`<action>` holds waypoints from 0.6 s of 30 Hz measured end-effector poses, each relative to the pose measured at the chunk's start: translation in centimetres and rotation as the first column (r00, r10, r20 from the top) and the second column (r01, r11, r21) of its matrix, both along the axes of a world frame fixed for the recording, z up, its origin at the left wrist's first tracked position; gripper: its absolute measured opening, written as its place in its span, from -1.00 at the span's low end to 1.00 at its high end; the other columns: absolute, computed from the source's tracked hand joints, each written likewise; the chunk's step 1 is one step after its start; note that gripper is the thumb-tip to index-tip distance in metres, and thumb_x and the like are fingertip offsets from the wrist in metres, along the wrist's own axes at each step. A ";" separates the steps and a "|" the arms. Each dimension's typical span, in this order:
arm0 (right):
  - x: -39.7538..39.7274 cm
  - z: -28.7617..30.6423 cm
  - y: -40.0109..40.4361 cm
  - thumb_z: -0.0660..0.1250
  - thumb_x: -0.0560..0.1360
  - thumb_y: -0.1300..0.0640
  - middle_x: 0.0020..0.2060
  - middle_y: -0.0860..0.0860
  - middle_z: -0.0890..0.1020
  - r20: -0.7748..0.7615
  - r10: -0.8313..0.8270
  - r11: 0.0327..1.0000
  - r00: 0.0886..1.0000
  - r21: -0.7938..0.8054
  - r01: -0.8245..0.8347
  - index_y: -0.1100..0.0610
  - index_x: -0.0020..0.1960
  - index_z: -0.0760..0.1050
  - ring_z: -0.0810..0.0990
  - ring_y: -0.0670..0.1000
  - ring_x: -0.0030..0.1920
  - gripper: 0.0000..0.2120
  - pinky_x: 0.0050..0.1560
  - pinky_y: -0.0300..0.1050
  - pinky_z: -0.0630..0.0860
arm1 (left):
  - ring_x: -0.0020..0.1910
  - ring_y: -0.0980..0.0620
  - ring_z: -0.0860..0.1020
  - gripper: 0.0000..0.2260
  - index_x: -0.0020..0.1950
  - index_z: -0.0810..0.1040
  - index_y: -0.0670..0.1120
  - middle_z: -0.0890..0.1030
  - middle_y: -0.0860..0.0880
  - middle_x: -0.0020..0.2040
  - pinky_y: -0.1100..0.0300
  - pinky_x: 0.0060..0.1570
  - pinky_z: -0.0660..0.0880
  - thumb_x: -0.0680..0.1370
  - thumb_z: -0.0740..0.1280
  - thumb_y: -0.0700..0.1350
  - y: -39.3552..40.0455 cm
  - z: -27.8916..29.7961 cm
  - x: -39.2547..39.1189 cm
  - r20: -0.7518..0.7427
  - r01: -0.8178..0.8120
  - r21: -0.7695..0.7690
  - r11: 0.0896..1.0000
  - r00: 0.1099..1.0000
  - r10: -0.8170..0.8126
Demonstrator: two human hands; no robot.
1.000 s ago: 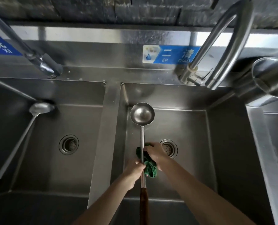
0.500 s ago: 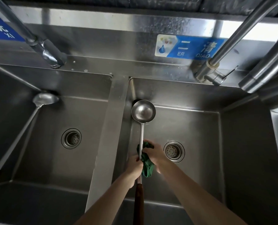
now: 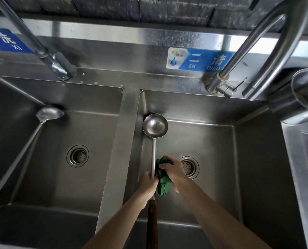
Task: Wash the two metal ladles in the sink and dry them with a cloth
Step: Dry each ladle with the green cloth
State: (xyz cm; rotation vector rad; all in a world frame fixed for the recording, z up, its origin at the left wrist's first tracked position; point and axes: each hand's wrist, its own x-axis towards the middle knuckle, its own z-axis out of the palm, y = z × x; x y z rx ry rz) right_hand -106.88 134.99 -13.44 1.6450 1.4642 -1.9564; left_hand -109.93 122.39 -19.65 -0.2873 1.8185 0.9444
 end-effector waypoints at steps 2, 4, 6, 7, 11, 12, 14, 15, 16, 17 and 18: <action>0.3 1.3 0.1 0.33 0.45 0.41 -0.11 0.11 0.71 -0.013 0.001 0.999 1.000 0.036 0.000 0.05 0.05 0.67 0.65 0.01 -0.23 -0.66 -0.26 -0.18 0.59 | -0.04 -0.11 0.61 -0.51 0.23 0.47 -0.19 0.61 -0.12 0.03 0.00 -0.12 0.60 0.40 0.33 0.07 0.8 5.3 -0.2 -0.011 0.033 -0.006 0.999 0.999 -0.033; 0.5 3.1 0.3 0.27 0.46 0.41 -0.16 0.06 0.70 -0.025 -0.015 0.998 1.000 0.057 0.017 -0.01 0.06 0.65 0.64 -0.01 -0.23 -0.61 -0.31 -0.21 0.55 | 0.17 -0.07 0.52 -0.51 0.43 0.27 -0.15 0.47 -0.05 0.26 0.19 -0.10 0.47 0.58 0.29 0.02 1.2 9.4 -0.1 -0.012 0.105 -0.043 0.994 0.994 -0.106; 0.7 4.3 0.5 0.25 0.47 0.40 -0.18 0.04 0.69 -0.034 -0.021 0.998 0.999 0.063 0.023 -0.02 0.09 0.65 0.65 -0.01 -0.26 -0.60 -0.37 -0.24 0.54 | 0.34 -0.09 0.44 -0.43 0.55 0.14 -0.14 0.38 -0.12 0.42 0.17 0.02 0.39 0.62 0.29 -0.04 1.2 10.4 -0.1 -0.041 0.176 -0.070 0.982 0.983 -0.179; 0.8 4.9 0.6 0.24 0.47 0.38 -0.16 0.05 0.70 -0.042 -0.014 0.997 0.999 0.069 0.017 -0.01 0.12 0.65 0.67 -0.01 -0.25 -0.59 -0.37 -0.24 0.55 | 0.37 -0.09 0.42 -0.41 0.56 0.14 -0.14 0.36 -0.14 0.46 0.14 0.08 0.37 0.61 0.31 -0.05 1.2 10.9 -0.1 -0.081 0.203 -0.078 0.976 0.974 -0.210; 1.2 8.5 0.7 0.18 0.48 0.33 -0.04 0.06 0.70 -0.063 0.010 0.996 0.998 0.085 -0.004 -0.04 0.21 0.64 0.67 0.05 -0.06 -0.54 -0.16 -0.12 0.63 | 0.19 0.00 0.53 -0.54 0.47 0.32 -0.03 0.51 -0.04 0.33 0.17 0.09 0.43 0.57 0.29 -0.10 1.1 13.5 -0.4 -0.204 0.246 0.024 0.969 0.950 -0.236; 1.3 9.6 0.7 0.17 0.49 0.33 -0.02 0.06 0.70 -0.077 0.016 0.997 0.997 0.079 -0.010 -0.05 0.21 0.64 0.67 0.07 -0.02 -0.53 -0.10 -0.07 0.65 | 0.19 0.04 0.57 -0.56 0.44 0.37 0.03 0.57 0.04 0.28 0.14 0.15 0.48 0.55 0.27 -0.10 1.1 14.2 -0.4 -0.209 0.255 0.068 0.965 0.949 -0.236; 1.6 11.3 0.5 0.17 0.49 0.33 -0.01 0.07 0.71 -0.103 0.029 0.997 0.994 0.071 -0.022 -0.07 0.19 0.65 0.66 0.10 0.04 -0.53 0.01 0.02 0.68 | 0.17 0.12 0.61 -0.60 0.33 0.49 0.13 0.65 0.11 0.17 0.02 0.24 0.54 0.51 0.24 -0.16 1.1 14.8 -0.5 -0.200 0.256 0.191 0.948 0.955 -0.217; 1.7 12.0 0.4 0.17 0.48 0.34 -0.02 0.08 0.72 -0.124 0.026 0.998 0.992 0.067 -0.018 -0.09 0.14 0.66 0.67 0.12 0.05 -0.53 0.06 0.07 0.69 | 0.15 0.12 0.63 -0.60 0.26 0.53 0.13 0.67 0.07 0.14 0.02 0.24 0.56 0.51 0.22 -0.23 1.1 15.7 -0.5 -0.187 0.225 0.255 0.940 0.966 -0.181; 1.9 12.5 0.3 0.18 0.47 0.35 -0.04 0.09 0.73 -0.141 0.020 0.998 0.990 0.063 -0.012 -0.11 0.09 0.68 0.68 0.14 0.05 -0.53 0.10 0.11 0.68 | 0.12 0.09 0.64 -0.59 0.22 0.56 0.11 0.68 0.01 0.12 0.05 0.18 0.58 0.52 0.21 -0.31 1.0 16.7 -0.5 -0.158 0.172 0.309 0.935 0.979 -0.128; 2.1 13.2 0.2 0.18 0.47 0.35 -0.06 0.09 0.74 -0.156 0.021 0.998 0.988 0.064 -0.011 -0.13 0.03 0.69 0.69 0.15 0.06 -0.53 0.13 0.15 0.67 | 0.07 0.05 0.66 -0.60 0.18 0.58 0.09 0.69 -0.04 0.09 0.10 0.10 0.59 0.53 0.21 -0.35 0.9 17.6 -0.4 -0.131 0.123 0.351 0.928 0.988 -0.081; 2.3 14.0 0.1 0.19 0.46 0.34 -0.06 0.09 0.75 -0.175 0.025 0.998 0.984 0.060 -0.015 -0.14 -0.01 0.71 0.69 0.15 0.06 -0.53 0.15 0.19 0.66 | 0.03 0.02 0.66 -0.63 0.17 0.58 0.07 0.68 -0.08 0.07 0.14 0.01 0.59 0.55 0.23 -0.35 0.6 18.6 -0.3 -0.095 0.074 0.393 0.916 0.995 -0.040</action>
